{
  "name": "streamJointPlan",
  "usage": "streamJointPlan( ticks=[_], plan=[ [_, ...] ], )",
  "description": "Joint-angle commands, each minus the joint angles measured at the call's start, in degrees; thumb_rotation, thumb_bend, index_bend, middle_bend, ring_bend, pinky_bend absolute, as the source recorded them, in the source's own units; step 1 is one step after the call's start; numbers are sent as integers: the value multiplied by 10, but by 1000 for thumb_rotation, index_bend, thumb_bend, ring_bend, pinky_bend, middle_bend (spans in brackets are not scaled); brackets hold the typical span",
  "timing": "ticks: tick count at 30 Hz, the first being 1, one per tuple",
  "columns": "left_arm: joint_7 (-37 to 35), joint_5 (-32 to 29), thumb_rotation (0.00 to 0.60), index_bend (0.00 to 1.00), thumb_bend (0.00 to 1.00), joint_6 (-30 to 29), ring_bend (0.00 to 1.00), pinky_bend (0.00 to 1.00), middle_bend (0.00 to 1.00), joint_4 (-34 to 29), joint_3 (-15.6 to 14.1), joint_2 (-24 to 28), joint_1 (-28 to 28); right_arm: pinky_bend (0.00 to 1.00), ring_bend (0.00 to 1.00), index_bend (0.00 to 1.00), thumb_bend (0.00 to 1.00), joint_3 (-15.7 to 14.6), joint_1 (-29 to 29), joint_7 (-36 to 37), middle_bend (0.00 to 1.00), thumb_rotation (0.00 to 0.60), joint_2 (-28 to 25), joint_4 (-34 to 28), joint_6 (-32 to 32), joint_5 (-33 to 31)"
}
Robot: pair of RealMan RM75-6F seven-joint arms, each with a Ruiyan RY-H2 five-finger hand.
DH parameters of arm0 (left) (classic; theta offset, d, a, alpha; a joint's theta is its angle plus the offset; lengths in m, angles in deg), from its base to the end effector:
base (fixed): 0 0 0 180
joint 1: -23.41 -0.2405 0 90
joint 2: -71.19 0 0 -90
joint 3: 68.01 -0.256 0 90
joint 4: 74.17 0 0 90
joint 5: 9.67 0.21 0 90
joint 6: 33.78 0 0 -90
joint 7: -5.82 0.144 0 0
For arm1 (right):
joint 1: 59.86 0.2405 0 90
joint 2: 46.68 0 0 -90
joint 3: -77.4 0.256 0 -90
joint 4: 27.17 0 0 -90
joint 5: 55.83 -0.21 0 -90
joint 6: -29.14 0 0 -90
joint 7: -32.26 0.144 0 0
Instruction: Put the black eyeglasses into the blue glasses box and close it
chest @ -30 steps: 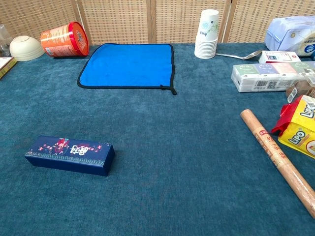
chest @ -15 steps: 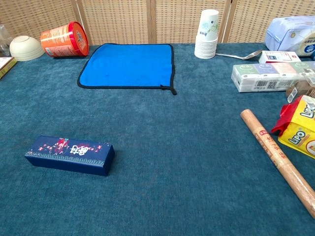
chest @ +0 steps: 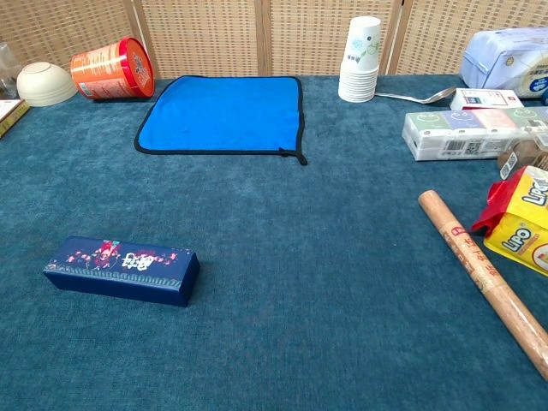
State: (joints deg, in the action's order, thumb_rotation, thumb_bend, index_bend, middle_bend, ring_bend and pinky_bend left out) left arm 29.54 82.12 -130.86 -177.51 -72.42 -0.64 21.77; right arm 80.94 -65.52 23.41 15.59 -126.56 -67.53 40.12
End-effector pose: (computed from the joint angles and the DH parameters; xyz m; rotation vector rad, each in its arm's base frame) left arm -0.2618 0.1207 0.1185 -1.3568 -0.8182 -0.8419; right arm -0.2829 -0.1263 0.1796 1.3158 -0.7385 0.9401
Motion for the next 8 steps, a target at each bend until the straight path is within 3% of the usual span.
streamJointPlan(
  ticks=[1,8],
  plan=[
    [5,-5,491,112,251,1,0,33,0,-4,6,4,-2,173,155,258,435,3,7,-5,298,505,4,-1,7,-4],
    [-2,-25,487,102,251,21,0,32,0,-1,23,7,4,173,152,264,437,10,25,-25,298,517,15,-12,29,-12]
  ],
)
